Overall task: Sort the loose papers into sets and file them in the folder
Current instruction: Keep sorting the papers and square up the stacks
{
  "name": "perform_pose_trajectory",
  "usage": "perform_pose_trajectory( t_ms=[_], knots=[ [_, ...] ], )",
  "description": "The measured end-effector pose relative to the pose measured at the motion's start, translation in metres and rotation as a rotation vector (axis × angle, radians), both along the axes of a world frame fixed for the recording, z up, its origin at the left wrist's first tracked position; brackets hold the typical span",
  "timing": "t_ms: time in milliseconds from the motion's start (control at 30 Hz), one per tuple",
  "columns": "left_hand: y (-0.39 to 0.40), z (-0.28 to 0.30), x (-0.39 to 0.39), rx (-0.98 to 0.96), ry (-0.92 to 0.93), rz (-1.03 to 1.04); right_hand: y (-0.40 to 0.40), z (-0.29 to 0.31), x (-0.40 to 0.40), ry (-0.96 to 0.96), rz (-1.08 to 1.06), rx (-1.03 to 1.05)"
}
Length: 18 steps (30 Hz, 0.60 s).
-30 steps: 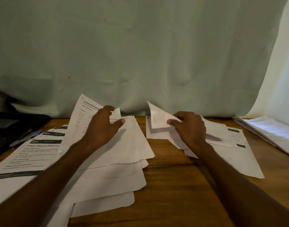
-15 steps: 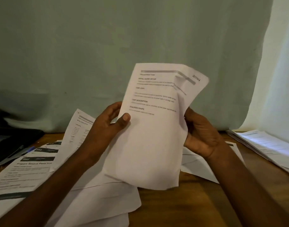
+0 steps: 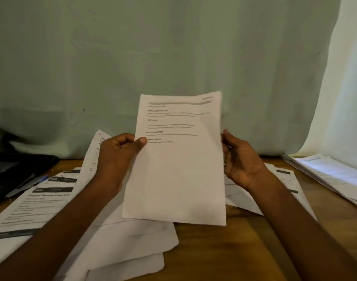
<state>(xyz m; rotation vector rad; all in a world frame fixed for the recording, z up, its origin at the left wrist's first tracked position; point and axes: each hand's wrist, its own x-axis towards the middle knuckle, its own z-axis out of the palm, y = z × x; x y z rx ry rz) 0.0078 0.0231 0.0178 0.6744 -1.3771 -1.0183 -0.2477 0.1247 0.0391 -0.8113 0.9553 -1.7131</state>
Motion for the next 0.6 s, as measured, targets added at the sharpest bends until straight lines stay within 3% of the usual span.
perform_pose_trajectory(
  t_ms=[67, 133, 200, 333, 434, 600],
  knots=[
    [-0.014, -0.010, 0.006, 0.025, -0.066, 0.116, -0.005, -0.015, -0.010, 0.436, -0.283, 0.185],
    [-0.031, -0.024, 0.013, 0.048, -0.186, 0.234, -0.014, -0.037, -0.021, 1.022, -0.561, 0.288],
    [-0.042, -0.035, 0.018, 0.029, -0.383, 0.393, -0.022, -0.055, -0.022, 1.426, -0.632, 0.322],
    [-0.044, -0.040, 0.021, -0.055, -0.596, 0.558, -0.034, -0.071, -0.014, 1.479, -0.408, 0.338],
    [-0.039, -0.042, 0.021, -0.080, -0.736, 0.571, -0.039, -0.078, -0.006, 1.580, -0.280, 0.407],
    [-0.032, -0.047, 0.013, -0.127, -0.984, 0.605, -0.043, -0.080, -0.009, 1.613, -0.317, 0.478]
  ],
)
